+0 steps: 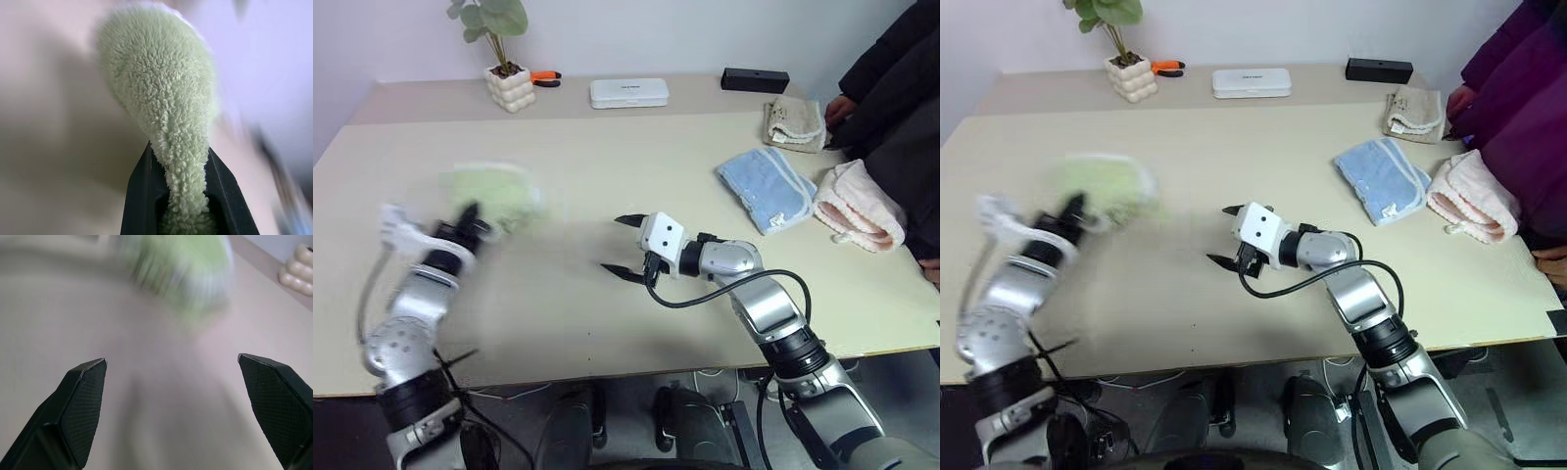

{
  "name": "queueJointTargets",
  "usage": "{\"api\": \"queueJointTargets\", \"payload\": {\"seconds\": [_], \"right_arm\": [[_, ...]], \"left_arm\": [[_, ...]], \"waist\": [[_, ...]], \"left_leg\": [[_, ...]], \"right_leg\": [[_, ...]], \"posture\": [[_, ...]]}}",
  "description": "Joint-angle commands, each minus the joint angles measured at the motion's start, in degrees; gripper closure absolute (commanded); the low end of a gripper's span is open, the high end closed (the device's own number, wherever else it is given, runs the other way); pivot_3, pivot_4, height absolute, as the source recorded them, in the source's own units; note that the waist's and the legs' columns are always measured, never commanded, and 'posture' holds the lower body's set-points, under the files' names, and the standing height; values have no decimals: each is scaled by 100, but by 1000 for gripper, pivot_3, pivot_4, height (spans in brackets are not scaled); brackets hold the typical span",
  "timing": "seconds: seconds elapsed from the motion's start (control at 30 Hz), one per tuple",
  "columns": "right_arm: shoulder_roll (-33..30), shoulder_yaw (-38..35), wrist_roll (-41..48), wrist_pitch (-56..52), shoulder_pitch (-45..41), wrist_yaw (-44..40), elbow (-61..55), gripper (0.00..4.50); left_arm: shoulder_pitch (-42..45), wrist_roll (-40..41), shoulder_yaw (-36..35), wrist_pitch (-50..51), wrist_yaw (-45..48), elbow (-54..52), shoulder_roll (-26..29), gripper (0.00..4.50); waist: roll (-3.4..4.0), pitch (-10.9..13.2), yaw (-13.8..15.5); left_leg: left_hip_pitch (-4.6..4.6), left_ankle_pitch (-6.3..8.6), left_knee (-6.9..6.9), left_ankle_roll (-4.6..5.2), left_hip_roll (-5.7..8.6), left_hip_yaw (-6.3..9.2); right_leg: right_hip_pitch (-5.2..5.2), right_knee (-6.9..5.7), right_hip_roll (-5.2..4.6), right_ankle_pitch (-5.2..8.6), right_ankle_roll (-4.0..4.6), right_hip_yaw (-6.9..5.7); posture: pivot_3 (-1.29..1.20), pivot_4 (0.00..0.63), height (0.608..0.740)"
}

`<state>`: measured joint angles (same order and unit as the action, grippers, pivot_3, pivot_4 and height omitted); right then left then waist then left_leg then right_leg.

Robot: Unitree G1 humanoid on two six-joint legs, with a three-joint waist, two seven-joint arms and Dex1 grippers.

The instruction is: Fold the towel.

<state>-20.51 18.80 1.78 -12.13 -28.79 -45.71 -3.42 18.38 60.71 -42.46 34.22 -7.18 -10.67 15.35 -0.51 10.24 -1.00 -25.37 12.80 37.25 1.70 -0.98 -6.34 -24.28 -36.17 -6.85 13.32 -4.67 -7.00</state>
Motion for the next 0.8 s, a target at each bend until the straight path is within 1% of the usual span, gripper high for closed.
{"api": "queueJointTargets", "payload": {"seconds": [0.03,0.1,0.13,0.17,0.23,0.3,0.4,0.53,0.6,0.67,0.8], "right_arm": [[-7,-81,30,107,-29,6,-245,102],[18,-57,34,163,-106,-22,-127,102],[36,-46,35,189,-143,-36,-74,102],[44,-46,38,210,-164,-50,-39,102],[59,-32,28,278,-222,-84,59,102],[67,-26,20,331,-256,-108,127,102],[59,-34,13,407,-325,-175,259,102],[7,-65,16,478,-363,-260,377,102],[-39,-99,30,506,-376,-309,417,102],[-90,-155,64,518,-400,-360,447,102],[-187,-339,154,443,-488,-408,542,102]], "left_arm": [[-80,15,-509,-625,-315,-108,48,4441],[-233,-85,-1243,-1185,-828,246,107,4441],[-314,-142,-1474,-1380,-1039,401,124,4441],[-366,-173,-1579,-1505,-1175,487,127,4441],[-506,-71,-1584,-1570,-1294,483,-40,4441],[-588,8,-1570,-1640,-1376,459,-152,4441],[-711,396,-1873,-2009,-1630,303,-506,3352],[-1058,508,-1788,-2069,-1759,-2,-536,1238],[-1263,572,-1746,-2089,-1792,-238,-508,330],[-1473,516,-1733,-2144,-1824,-491,-447,330],[-2042,-33,-1713,-2170,-1593,-999,140,330]], "waist": [[0,0,23],[-7,-4,42],[-9,-5,30],[-11,-6,6],[-18,-8,14],[-25,-10,76],[-41,-18,144],[-59,-26,132],[-59,-26,122],[-59,-26,122],[-59,-25,112]], "left_leg": [[0,0,0,0,1,0],[-3,0,5,1,2,0],[-3,0,8,2,2,0],[-1,1,8,4,2,0],[0,2,7,4,0,1],[-1,2,7,5,2,2],[-3,8,19,12,3,5],[-3,12,20,17,2,5],[-3,12,19,17,1,4],[-3,12,19,17,1,4],[-3,13,16,16,1,4]], "right_leg": [[0,0,-1,0,0,-1],[4,1,-1,0,-1,-5],[5,0,-1,0,-1,-4],[6,1,-1,0,-1,-3],[5,-1,0,0,-1,-4],[7,-1,-2,0,-1,-7],[15,2,-5,0,-1,-10],[16,5,-5,0,-1,-10],[15,5,-5,0,-1,-10],[15,4,-5,0,-1,-10],[11,5,-5,1,1,-10]], "posture": [[0,150,733],[0,150,733],[0,150,733],[0,150,733],[0,150,733],[0,150,733],[0,150,733],[0,150,733],[0,150,733],[0,150,733],[0,150,733]]}}
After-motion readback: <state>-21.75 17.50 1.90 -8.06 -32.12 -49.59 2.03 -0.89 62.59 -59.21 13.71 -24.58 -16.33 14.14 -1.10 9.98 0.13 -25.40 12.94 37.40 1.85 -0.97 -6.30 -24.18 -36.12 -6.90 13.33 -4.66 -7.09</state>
